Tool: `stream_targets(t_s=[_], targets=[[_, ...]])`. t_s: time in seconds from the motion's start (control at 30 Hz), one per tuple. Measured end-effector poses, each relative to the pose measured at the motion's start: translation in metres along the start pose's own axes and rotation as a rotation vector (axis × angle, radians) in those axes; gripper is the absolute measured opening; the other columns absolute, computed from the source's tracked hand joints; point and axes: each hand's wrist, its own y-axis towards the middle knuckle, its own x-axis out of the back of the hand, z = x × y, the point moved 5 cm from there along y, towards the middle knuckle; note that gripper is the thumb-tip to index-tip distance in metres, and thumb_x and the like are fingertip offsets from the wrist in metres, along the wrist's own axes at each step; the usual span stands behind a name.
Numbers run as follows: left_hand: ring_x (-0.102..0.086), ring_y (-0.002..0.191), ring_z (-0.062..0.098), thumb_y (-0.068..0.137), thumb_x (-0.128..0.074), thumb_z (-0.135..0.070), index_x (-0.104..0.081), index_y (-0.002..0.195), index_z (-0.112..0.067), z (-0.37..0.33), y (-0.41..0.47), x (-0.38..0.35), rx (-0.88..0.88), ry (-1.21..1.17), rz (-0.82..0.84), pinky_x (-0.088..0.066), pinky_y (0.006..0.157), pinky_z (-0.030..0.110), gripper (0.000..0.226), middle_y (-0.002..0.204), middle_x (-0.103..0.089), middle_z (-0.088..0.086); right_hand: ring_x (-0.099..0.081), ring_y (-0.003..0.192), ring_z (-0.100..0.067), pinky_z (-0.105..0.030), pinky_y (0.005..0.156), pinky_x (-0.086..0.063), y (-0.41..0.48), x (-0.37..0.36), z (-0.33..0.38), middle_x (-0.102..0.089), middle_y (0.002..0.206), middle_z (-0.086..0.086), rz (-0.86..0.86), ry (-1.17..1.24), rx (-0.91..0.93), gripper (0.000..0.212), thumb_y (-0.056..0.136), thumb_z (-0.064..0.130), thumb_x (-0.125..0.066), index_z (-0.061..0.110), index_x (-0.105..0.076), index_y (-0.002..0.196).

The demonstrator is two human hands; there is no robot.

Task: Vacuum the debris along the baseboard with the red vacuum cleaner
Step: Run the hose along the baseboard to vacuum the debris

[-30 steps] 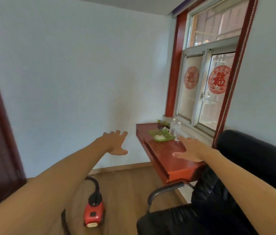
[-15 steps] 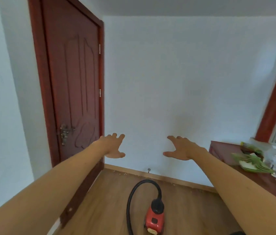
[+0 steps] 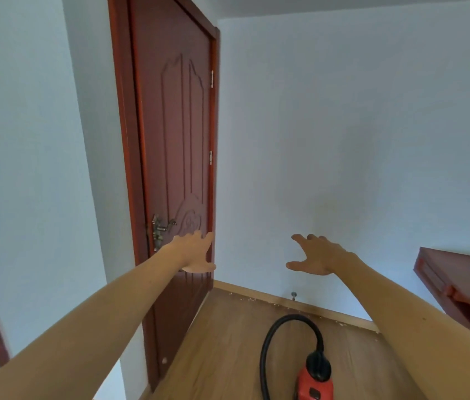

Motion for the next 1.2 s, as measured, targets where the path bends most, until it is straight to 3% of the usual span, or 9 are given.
stream_targets(t_s=[0.7, 1.2], targets=[[-0.035, 0.140, 0.038, 0.093, -0.048, -0.056, -0.006, 0.157, -0.019, 0.042, 0.279, -0.026, 0.001, 0.022, 0.081, -0.030, 0.112, 0.056, 0.084, 0.158, -0.023, 0.019, -0.034, 0.143, -0.033, -0.052, 0.111, -0.038, 0.286, -0.038, -0.085, -0.031, 0.158, -0.009, 0.063, 0.038, -0.036, 0.089, 0.090, 0.070, -0.049, 0.027, -0.011, 0.158], [-0.040, 0.136, 0.037, 0.093, -0.050, -0.054, -0.008, 0.156, -0.021, 0.081, 0.447, -0.051, -0.019, -0.012, 0.114, -0.033, 0.110, 0.055, 0.083, 0.156, -0.026, 0.016, -0.036, 0.141, -0.034, -0.052, 0.110, -0.039, 0.427, -0.064, -0.101, -0.033, 0.156, -0.010, 0.114, 0.038, -0.054, 0.089, 0.090, 0.069, -0.050, 0.026, -0.012, 0.158]])
